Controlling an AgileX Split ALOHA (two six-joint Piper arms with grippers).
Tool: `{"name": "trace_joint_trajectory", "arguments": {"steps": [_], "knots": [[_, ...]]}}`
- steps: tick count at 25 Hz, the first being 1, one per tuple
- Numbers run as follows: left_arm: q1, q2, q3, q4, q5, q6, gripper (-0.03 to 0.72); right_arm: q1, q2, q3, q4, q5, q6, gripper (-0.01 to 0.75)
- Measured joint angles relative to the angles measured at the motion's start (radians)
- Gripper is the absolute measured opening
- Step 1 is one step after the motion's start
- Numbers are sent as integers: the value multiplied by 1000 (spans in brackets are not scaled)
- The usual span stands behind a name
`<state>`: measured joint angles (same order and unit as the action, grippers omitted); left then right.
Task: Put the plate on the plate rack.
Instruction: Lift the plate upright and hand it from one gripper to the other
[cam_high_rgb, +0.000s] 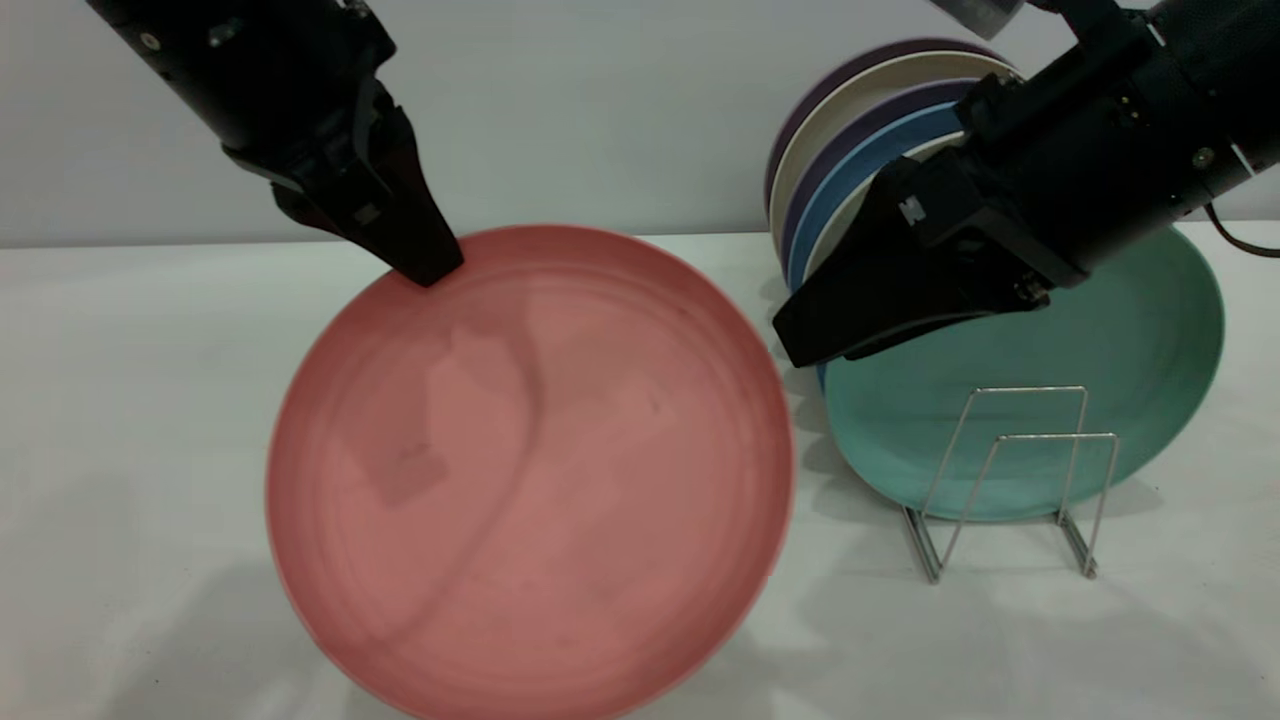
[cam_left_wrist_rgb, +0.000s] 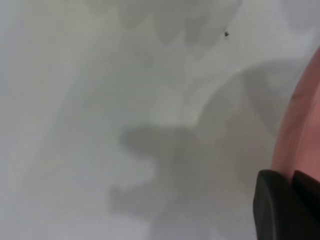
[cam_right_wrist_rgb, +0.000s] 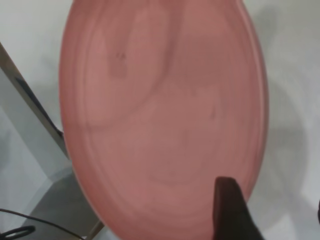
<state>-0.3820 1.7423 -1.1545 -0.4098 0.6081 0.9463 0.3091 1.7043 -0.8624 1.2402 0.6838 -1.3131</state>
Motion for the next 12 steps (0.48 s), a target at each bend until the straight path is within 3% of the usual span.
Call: {"name": "trace_joint_trajectory", "arguments": {"steps": [12], "knots": [[-3,0,0,-39,0,0,12,0,3,0,12,-16,-33,431]]}}
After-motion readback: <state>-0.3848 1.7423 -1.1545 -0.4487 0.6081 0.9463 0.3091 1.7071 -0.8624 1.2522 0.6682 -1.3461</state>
